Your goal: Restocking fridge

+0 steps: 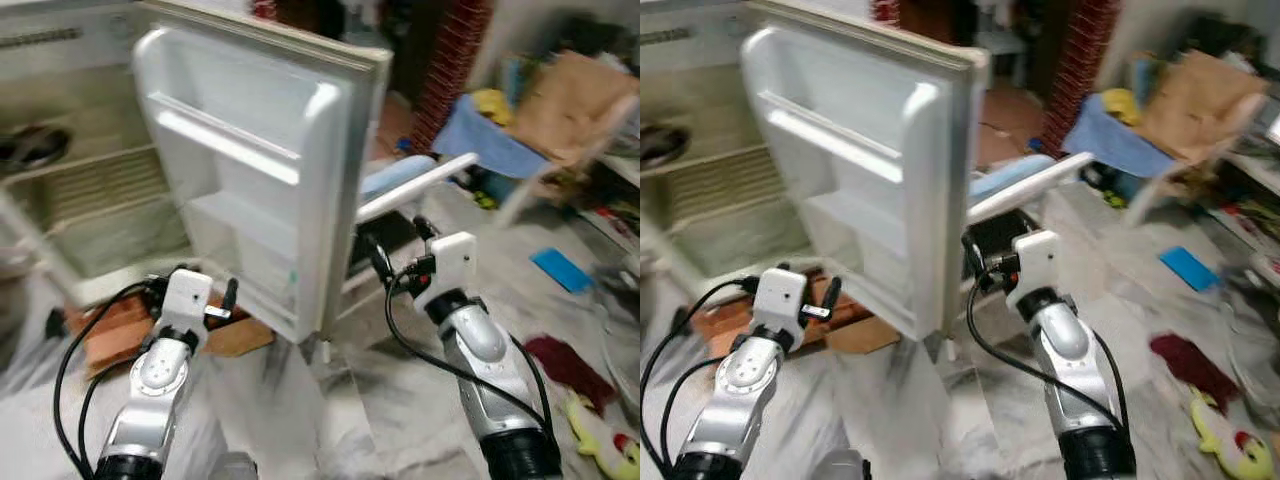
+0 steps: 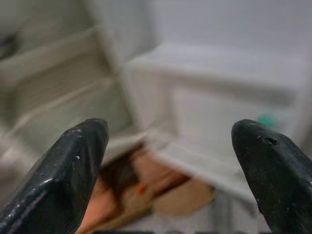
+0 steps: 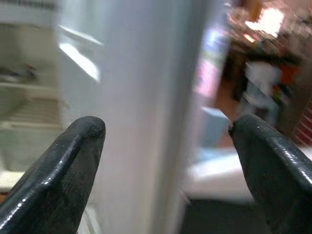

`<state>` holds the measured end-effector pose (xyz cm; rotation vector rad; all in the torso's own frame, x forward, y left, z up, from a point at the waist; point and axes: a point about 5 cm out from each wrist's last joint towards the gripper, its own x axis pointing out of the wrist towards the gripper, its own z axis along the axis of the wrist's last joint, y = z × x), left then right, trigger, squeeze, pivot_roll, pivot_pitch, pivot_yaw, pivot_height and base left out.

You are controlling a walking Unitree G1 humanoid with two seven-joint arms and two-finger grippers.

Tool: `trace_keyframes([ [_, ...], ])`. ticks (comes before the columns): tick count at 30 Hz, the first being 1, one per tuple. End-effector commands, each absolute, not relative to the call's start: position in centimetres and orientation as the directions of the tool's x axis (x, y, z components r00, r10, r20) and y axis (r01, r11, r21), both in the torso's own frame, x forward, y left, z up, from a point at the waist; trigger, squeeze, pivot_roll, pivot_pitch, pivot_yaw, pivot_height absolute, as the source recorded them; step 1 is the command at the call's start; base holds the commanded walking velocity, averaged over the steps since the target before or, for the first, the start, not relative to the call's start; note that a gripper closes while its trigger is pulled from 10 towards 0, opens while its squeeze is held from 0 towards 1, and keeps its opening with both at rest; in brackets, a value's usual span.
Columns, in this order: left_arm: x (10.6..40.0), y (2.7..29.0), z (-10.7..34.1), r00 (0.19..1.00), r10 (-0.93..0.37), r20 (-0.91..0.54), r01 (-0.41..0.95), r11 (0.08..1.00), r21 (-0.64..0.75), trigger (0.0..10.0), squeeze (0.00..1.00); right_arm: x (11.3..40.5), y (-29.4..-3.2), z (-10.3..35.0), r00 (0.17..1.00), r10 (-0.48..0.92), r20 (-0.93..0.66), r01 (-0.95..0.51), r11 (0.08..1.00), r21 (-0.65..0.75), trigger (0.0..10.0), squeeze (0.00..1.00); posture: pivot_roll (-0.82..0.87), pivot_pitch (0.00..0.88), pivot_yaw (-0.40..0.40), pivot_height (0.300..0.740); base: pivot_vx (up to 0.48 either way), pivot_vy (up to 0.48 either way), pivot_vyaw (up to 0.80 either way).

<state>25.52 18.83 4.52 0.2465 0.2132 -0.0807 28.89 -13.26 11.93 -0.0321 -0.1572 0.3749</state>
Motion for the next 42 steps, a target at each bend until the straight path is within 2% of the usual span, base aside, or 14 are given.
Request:
trace_keyframes([
  [1,25.5,18.9,4.3,0.971,-0.057,-0.231,0.113,0.965,0.237,10.0,0.00,29.3,-13.3,12.2,0.924,0.348,0.159,-0.342,0.938,-0.065,10.0,0.00,0.02,0.000,-0.066,0.740,0.000,0.000,0.77],
  [12,25.6,18.7,4.4,0.965,-0.072,-0.252,0.135,0.961,0.242,10.0,0.00,32.0,-13.9,13.2,0.953,0.254,0.167,-0.241,0.966,-0.094,10.0,0.00,0.04,0.000,-0.068,0.740,0.000,0.000,0.74],
  [15,25.5,18.7,4.3,0.963,-0.071,-0.259,0.137,0.960,0.245,10.0,0.00,32.6,-14.1,13.2,0.965,0.222,0.143,-0.207,0.972,-0.111,10.0,0.00,0.05,0.000,-0.068,0.740,0.000,0.000,0.14],
  [17,25.2,18.8,3.9,0.954,-0.069,-0.292,0.146,0.958,0.249,10.0,0.00,33.3,-13.9,13.3,0.970,0.199,0.139,-0.193,0.980,-0.056,10.0,0.00,0.05,0.000,-0.069,0.740,0.000,0.000,0.00],
  [22,25.2,18.5,3.8,0.951,-0.083,-0.297,0.160,0.956,0.245,10.0,0.00,34.4,-12.7,14.2,0.968,0.200,0.154,-0.199,0.980,-0.027,10.0,0.00,0.05,0.000,-0.066,0.740,0.000,0.000,0.00],
  [24,25.2,18.3,3.9,0.951,-0.088,-0.296,0.165,0.955,0.246,10.0,0.00,34.7,-11.0,15.1,0.945,0.273,0.182,-0.286,0.957,0.044,10.0,0.00,0.06,0.000,-0.066,0.740,0.000,0.000,0.00],
  [26,25.2,18.3,3.9,0.951,-0.089,-0.297,0.166,0.955,0.246,10.0,0.00,34.6,-10.0,15.6,0.921,0.332,0.203,-0.349,0.935,0.058,10.0,0.00,0.06,0.000,-0.066,0.740,0.000,0.000,0.00],
  [33,25.2,18.2,3.8,0.947,-0.094,-0.307,0.173,0.954,0.244,10.0,0.00,34.1,-7.4,15.9,0.861,0.454,0.228,-0.490,0.861,0.136,10.0,0.00,0.05,0.000,-0.067,0.740,0.000,0.000,0.00],
  [34,25.3,18.0,3.7,0.946,-0.097,-0.308,0.177,0.953,0.245,10.0,0.00,33.9,-6.3,16.2,0.828,0.508,0.239,-0.551,0.816,0.175,10.0,0.00,0.05,0.000,-0.065,0.740,0.000,0.000,0.00],
  [35,25.3,17.9,3.7,0.946,-0.101,-0.308,0.182,0.952,0.244,10.0,0.00,33.2,-5.0,16.8,0.765,0.585,0.269,-0.642,0.724,0.252,10.0,0.00,0.05,0.000,-0.066,0.740,0.000,0.000,0.00],
  [36,25.3,17.9,3.7,0.946,-0.103,-0.308,0.183,0.952,0.244,10.0,0.00,32.9,-4.6,17.1,0.739,0.611,0.284,-0.673,0.685,0.278,10.0,0.00,0.05,0.000,-0.066,0.740,0.000,0.000,0.00],
  [38,25.3,17.8,3.8,0.945,-0.106,-0.309,0.187,0.951,0.245,10.0,0.00,31.2,-3.3,18.3,0.602,0.717,0.353,-0.798,0.523,0.300,10.0,0.00,0.05,0.000,-0.067,0.740,0.000,0.000,0.00],
  [41,25.2,17.9,3.7,0.945,-0.105,-0.311,0.186,0.951,0.245,10.0,0.00,28.0,-3.2,18.5,0.412,0.829,0.378,-0.905,0.323,0.278,10.0,0.00,0.06,0.000,-0.075,0.740,0.000,0.000,0.00],
  [42,25.2,17.9,3.7,0.945,-0.104,-0.312,0.185,0.952,0.245,10.0,0.00,27.5,-3.4,18.3,0.397,0.841,0.367,-0.911,0.310,0.273,10.0,0.00,0.06,0.000,-0.075,0.740,0.000,0.000,0.00],
])
